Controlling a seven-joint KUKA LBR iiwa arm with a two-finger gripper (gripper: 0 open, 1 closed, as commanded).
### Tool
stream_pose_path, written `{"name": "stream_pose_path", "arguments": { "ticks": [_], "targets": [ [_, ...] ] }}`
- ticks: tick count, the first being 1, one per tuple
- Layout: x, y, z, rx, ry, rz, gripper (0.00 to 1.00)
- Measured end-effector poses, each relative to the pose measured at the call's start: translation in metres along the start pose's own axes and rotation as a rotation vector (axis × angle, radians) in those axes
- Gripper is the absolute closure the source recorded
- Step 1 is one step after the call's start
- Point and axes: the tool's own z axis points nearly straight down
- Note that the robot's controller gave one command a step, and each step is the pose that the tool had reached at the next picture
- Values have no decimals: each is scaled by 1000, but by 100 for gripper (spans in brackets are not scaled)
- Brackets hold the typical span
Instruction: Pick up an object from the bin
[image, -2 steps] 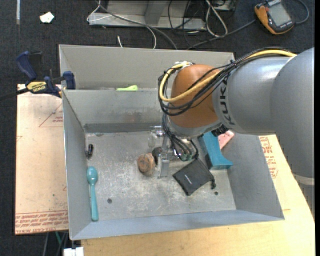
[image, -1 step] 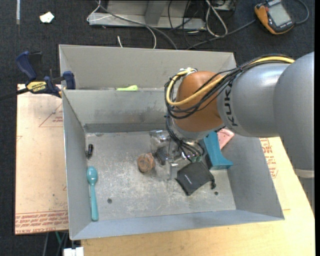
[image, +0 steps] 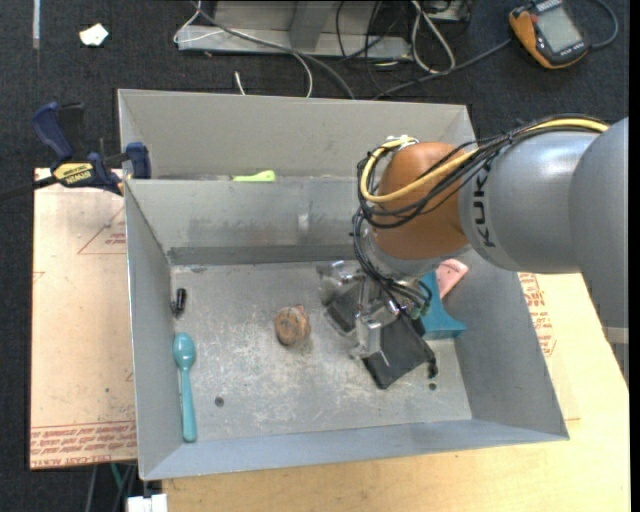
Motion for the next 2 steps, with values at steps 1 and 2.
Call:
{"name": "stream_pose_path", "arguments": {
  "ticks": [1,2],
  "targets": [
    [-11,-21,0,-1,-5,44,100],
    [-11,-21,0,-1,-5,44,100]
  ]
}}
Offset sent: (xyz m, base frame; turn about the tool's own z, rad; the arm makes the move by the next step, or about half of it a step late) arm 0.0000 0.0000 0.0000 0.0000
